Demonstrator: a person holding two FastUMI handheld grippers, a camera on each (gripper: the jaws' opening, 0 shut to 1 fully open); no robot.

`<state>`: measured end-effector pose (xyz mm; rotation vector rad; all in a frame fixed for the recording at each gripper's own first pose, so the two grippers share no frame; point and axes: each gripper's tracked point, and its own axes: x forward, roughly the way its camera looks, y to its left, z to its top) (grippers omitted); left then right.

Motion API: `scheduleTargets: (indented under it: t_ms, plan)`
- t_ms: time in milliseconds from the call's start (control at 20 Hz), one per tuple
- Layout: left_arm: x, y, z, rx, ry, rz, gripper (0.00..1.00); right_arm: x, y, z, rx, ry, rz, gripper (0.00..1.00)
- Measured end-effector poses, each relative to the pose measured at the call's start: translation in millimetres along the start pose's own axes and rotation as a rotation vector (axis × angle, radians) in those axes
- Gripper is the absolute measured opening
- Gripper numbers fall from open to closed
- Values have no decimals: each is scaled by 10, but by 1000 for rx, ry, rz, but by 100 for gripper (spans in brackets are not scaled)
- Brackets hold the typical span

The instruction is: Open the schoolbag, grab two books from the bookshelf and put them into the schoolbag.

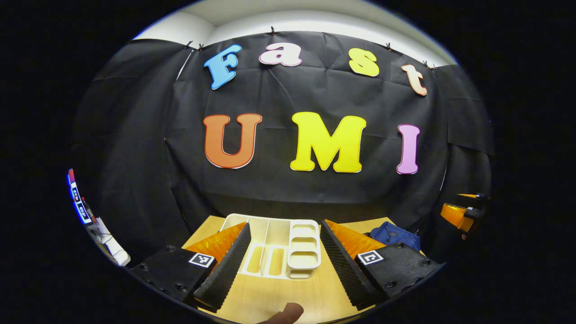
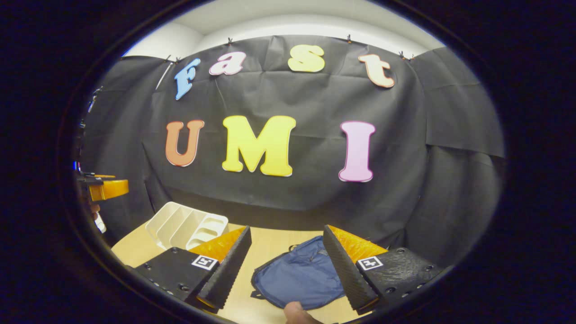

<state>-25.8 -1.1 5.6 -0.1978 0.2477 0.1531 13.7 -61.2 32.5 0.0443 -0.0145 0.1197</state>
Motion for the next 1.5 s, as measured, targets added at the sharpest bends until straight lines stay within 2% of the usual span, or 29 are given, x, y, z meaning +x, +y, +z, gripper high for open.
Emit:
scheduleTargets:
  t_ms: [100,150,200,350,600,750,950,1050,1150,1250,1450,1500]
  plan:
    - [-50,-89,-123,-62,35,-32,99,-114,12,109,-15,-46,-28,96]
    - [-62,-79,-146,-82,35,-33,100,-190,29,125,-14,-59,-29,99]
    - [-92,-79,-138,-90,27,-37,99,-248,48,139,-13,-67,-29,96]
    - [-108,-8,-98,-61,-6,-23,95,-317,196,115,-28,-70,-23,97]
    - [-126,79,-102,26,-29,-18,96,-252,477,102,-8,-66,8,96]
    - [-119,49,-150,30,-29,-55,96,-198,681,107,-13,-48,41,96]
    - [-113,33,-259,6,-13,-97,96,-160,805,174,-6,-43,41,96]
    - [-126,126,-265,34,-23,-71,97,-134,840,255,-17,-74,31,99]
    - [-144,196,-234,63,-43,-56,96,-107,992,346,-38,-94,51,96]
    - [-165,196,-222,64,-54,-63,96,-87,1024,349,-48,-89,55,99]
    - [-189,232,-184,56,-75,-63,96,-106,1100,356,-60,-84,61,96]
    - [-193,211,-171,53,-82,-72,100,-114,1100,349,-63,-84,62,96]
